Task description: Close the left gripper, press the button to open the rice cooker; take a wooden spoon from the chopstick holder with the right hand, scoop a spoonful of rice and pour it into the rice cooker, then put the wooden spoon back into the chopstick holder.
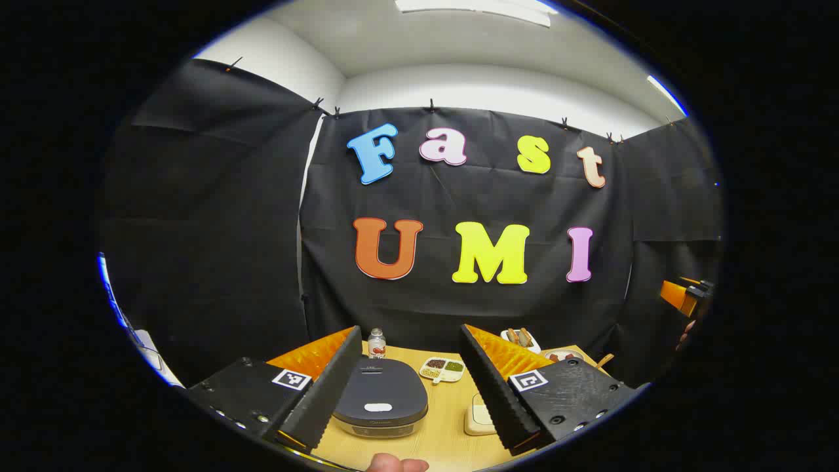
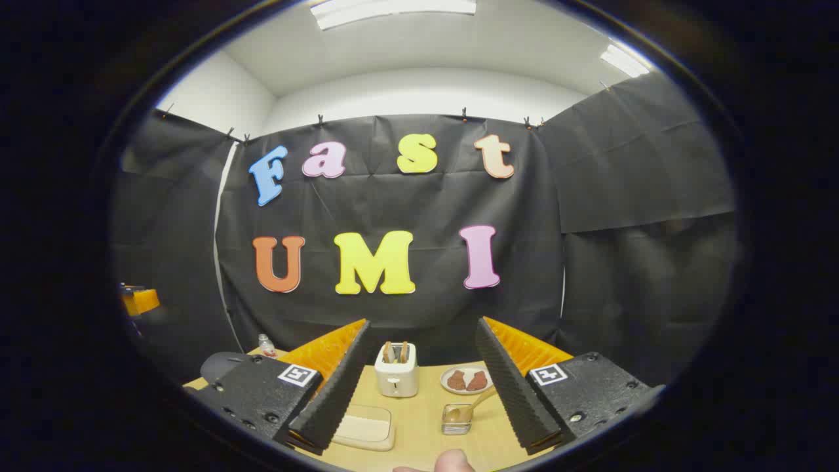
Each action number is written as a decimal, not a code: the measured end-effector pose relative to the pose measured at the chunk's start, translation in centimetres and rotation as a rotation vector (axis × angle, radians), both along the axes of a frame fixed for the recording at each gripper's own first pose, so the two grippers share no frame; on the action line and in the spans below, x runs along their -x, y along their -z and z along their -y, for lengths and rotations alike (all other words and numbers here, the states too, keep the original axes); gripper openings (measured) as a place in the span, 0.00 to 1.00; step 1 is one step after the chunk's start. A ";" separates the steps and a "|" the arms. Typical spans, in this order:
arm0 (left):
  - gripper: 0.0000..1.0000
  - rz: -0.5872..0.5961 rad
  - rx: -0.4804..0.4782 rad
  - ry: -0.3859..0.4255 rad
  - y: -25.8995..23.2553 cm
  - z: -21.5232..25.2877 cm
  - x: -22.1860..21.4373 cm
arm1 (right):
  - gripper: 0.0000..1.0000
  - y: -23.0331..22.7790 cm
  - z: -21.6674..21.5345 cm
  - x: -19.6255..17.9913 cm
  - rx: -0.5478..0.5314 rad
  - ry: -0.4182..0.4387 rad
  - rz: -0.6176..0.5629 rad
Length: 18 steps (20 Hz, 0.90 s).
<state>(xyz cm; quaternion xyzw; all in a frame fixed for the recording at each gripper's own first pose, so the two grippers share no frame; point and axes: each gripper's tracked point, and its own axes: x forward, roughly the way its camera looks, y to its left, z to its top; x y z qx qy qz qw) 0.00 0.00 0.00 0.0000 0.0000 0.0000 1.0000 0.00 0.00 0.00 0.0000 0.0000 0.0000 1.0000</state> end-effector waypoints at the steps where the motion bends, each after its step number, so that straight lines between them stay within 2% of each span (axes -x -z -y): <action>1: 0.94 -0.002 -0.001 0.001 0.1 0.1 0.0 | 1.00 0.0 0.0 0.0 0.001 0.000 0.000; 18: 0.95 -0.022 -0.053 -0.001 0.7 -0.1 -0.8 | 0.99 0.2 -0.1 -0.8 0.019 0.005 -0.004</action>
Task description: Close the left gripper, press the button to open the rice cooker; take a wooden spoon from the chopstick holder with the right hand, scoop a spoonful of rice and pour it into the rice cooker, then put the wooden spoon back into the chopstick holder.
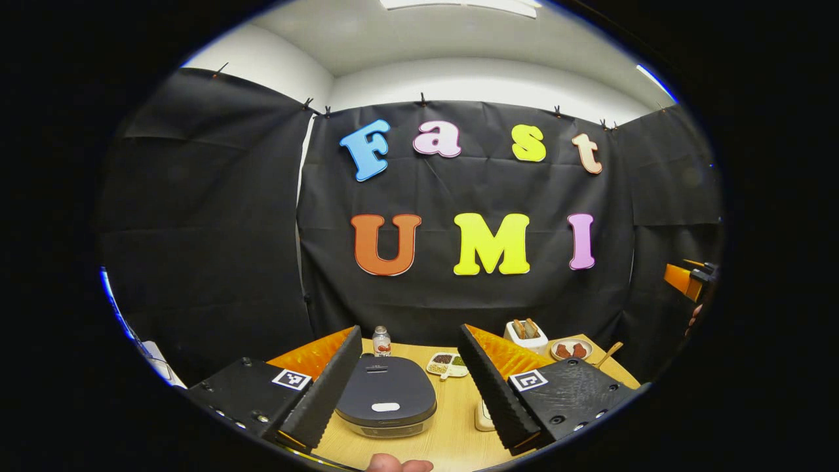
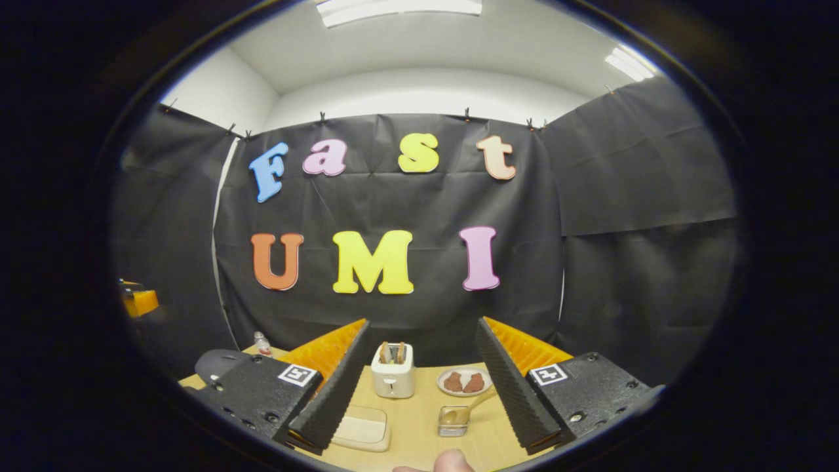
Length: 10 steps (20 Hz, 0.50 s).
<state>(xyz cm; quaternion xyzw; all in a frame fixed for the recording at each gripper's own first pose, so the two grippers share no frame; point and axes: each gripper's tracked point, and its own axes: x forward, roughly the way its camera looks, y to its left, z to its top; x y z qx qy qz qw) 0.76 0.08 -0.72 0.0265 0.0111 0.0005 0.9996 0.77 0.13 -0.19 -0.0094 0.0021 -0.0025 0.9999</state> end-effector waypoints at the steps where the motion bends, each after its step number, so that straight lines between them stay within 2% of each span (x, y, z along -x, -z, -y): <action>1: 0.95 -0.003 0.000 0.000 0.0 0.0 0.0 | 1.00 0.3 0.0 0.0 -0.003 -0.003 -0.004; 10: 0.95 -0.094 0.008 -0.025 1.9 -0.6 -1.0 | 0.99 0.5 0.8 -1.4 -0.006 0.001 -0.009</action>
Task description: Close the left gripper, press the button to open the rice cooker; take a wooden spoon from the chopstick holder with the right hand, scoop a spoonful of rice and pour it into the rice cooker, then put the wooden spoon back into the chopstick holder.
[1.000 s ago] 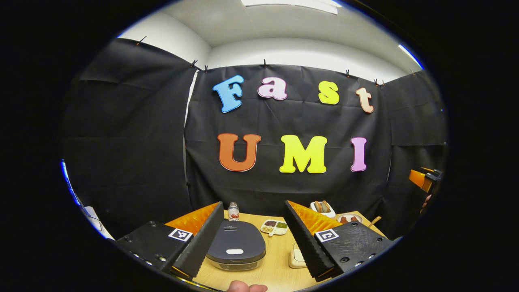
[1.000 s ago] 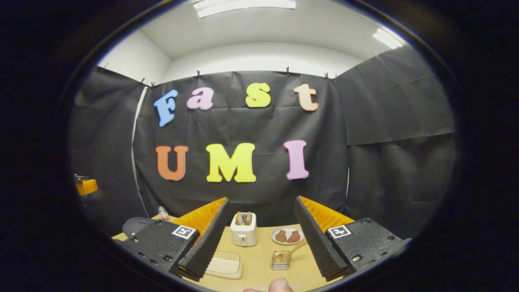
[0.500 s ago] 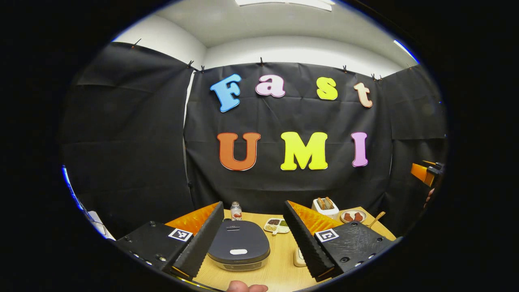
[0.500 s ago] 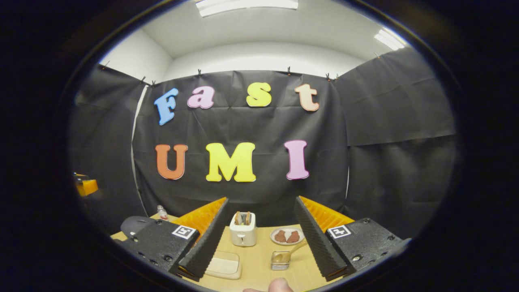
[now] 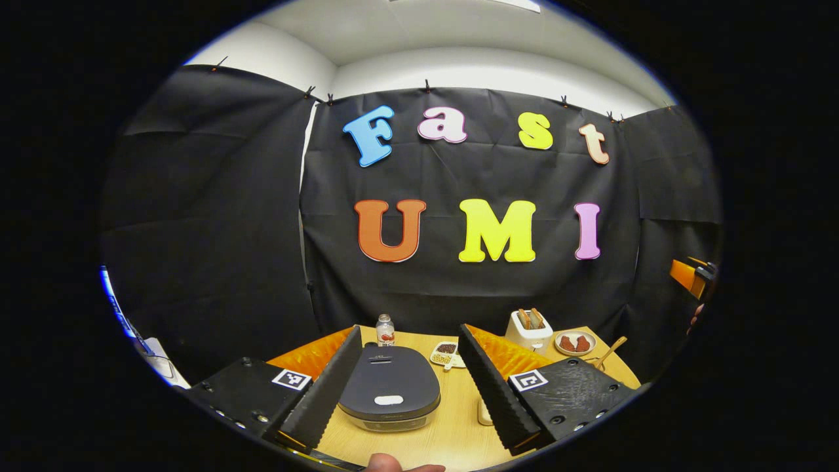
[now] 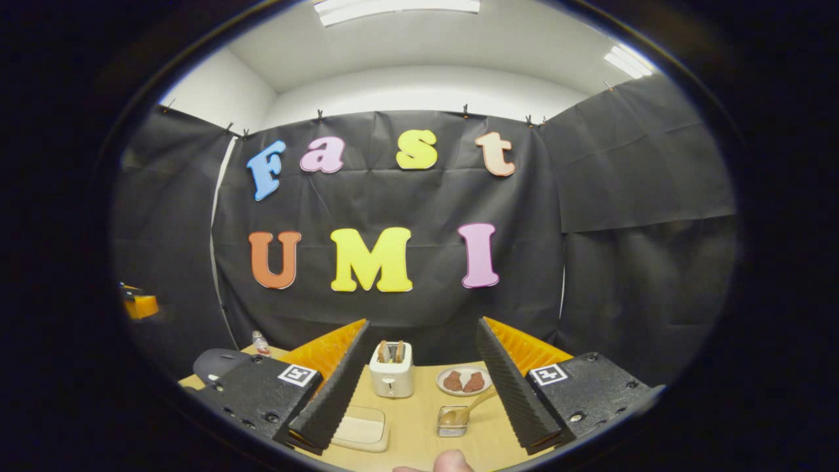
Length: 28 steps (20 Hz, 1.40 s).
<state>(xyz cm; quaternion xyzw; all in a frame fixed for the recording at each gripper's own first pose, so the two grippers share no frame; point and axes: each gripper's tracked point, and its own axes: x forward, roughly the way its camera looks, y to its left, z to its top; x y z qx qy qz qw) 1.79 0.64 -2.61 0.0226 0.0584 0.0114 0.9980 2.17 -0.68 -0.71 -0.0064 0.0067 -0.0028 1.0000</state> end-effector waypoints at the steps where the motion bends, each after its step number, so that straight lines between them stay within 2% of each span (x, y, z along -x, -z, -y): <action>1: 0.95 -0.024 0.004 -0.001 0.6 0.2 -0.1 | 1.00 0.2 0.1 -0.4 -0.001 -0.004 -0.004; 3: 0.95 -0.088 0.020 -0.007 2.1 0.3 -0.7 | 1.00 0.4 0.4 -1.5 0.000 -0.015 -0.009; 4: 0.84 -0.118 0.030 -0.012 2.8 0.3 -1.0 | 1.00 0.6 0.6 -2.1 0.002 -0.022 -0.011; 5: 0.95 -0.157 0.036 -0.023 3.6 0.2 -1.1 | 1.00 0.8 0.9 -2.8 0.002 -0.029 -0.014; 6: 0.95 -0.197 0.040 -0.034 4.2 0.1 -1.2 | 0.99 1.1 1.2 -3.5 0.002 -0.036 -0.020; 8: 0.73 -0.257 0.049 -0.054 5.7 -0.2 -2.5 | 1.00 1.8 2.0 -5.2 -0.003 -0.050 -0.031; 9: 0.60 -0.291 0.046 -0.064 6.4 -0.2 -3.0 | 1.00 2.1 2.3 -6.0 -0.002 -0.056 -0.032; 10: 0.57 -0.340 0.040 -0.070 7.4 -0.1 -3.5 | 1.00 2.2 2.9 -6.8 0.002 -0.058 -0.030; 15: 0.56 -0.522 0.028 -0.076 11.8 0.3 -5.8 | 0.99 4.6 5.2 -11.0 0.013 -0.099 -0.053; 16: 0.56 -0.535 0.036 -0.104 12.6 -0.1 -6.6 | 0.99 5.3 5.6 -11.7 0.015 -0.107 -0.072; 17: 0.17 -0.571 0.060 -0.098 13.2 -0.1 -6.6 | 1.00 5.8 5.8 -12.2 0.016 -0.114 -0.086; 18: 0.06 -0.606 0.077 -0.091 14.1 -0.1 -6.8 | 0.99 6.0 6.1 -12.6 0.019 -0.115 -0.097; 20: 0.07 -0.639 0.094 -0.118 15.1 -0.9 -6.9 | 1.00 6.1 6.8 -12.9 0.021 -0.098 -0.099; 21: 0.00 -0.658 0.127 -0.130 16.6 -1.7 -7.7 | 1.00 6.0 7.1 -12.7 0.017 -0.084 -0.097; 24: 0.00 -0.714 0.199 -0.123 18.3 -2.3 -8.2 | 1.00 5.9 7.3 -11.8 0.004 -0.051 -0.101; 25: 0.06 -0.721 0.206 -0.126 18.9 -2.8 -8.2 | 1.00 6.1 7.6 -11.5 0.009 -0.039 -0.105; 26: 0.00 -0.733 0.206 -0.130 19.7 -3.3 -8.3 | 0.99 6.1 8.0 -11.3 0.016 -0.021 -0.111; 28: 0.00 -0.769 0.210 -0.130 21.2 -4.0 -8.2 | 1.00 5.9 8.5 -10.6 0.021 0.009 -0.113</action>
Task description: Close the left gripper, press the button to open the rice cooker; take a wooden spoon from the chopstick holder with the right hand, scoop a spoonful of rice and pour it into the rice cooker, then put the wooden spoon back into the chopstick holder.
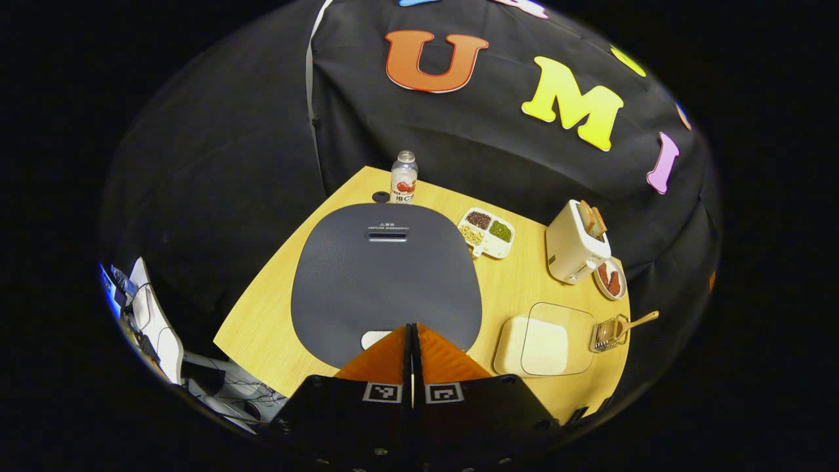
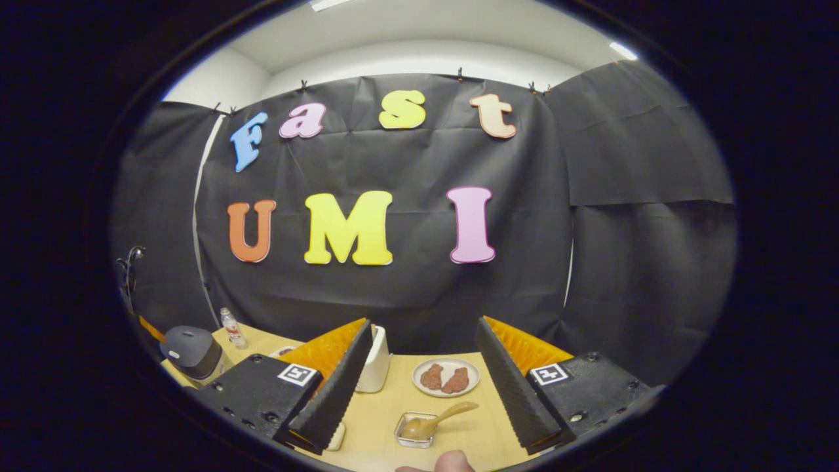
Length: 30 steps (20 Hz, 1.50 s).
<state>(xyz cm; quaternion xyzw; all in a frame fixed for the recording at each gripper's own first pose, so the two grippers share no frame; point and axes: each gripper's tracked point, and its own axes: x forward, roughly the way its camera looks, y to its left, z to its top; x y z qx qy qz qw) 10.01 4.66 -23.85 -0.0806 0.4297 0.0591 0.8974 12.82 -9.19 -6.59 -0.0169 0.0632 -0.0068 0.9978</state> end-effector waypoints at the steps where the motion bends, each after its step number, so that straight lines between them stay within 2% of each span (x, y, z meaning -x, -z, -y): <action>1: 0.00 -0.016 -0.001 0.007 0.7 -0.3 0.0 | 0.99 0.0 0.2 0.3 0.005 0.012 -0.001; 6: 0.00 -0.058 -0.037 0.042 3.4 -1.7 0.1 | 1.00 0.1 0.1 1.4 0.018 0.048 -0.010; 7: 0.00 -0.034 -0.040 0.050 3.1 -1.9 -0.1 | 1.00 0.4 -0.3 1.5 0.017 0.047 -0.016; 11: 0.00 -0.042 0.014 0.003 3.9 -1.9 0.7 | 0.99 1.0 -1.8 1.7 0.007 0.032 -0.024; 12: 0.00 -0.066 0.018 0.011 4.4 -2.0 0.5 | 1.00 1.1 -2.2 1.7 0.002 0.026 -0.027; 18: 0.00 -0.028 0.047 0.028 3.5 -2.0 0.3 | 1.00 1.4 -3.8 1.8 -0.008 -0.016 -0.041; 21: 0.00 0.055 0.028 -0.013 1.1 -2.8 -0.2 | 0.99 0.3 -3.2 2.3 0.006 -0.010 -0.019; 27: 0.01 0.356 -0.103 -0.019 -8.1 -3.7 -3.4 | 0.99 -1.7 -2.2 3.7 0.024 0.015 0.021; 30: 0.01 0.474 -0.131 -0.038 -11.6 -4.2 -4.7 | 0.99 -2.5 -2.0 4.4 0.034 0.020 0.035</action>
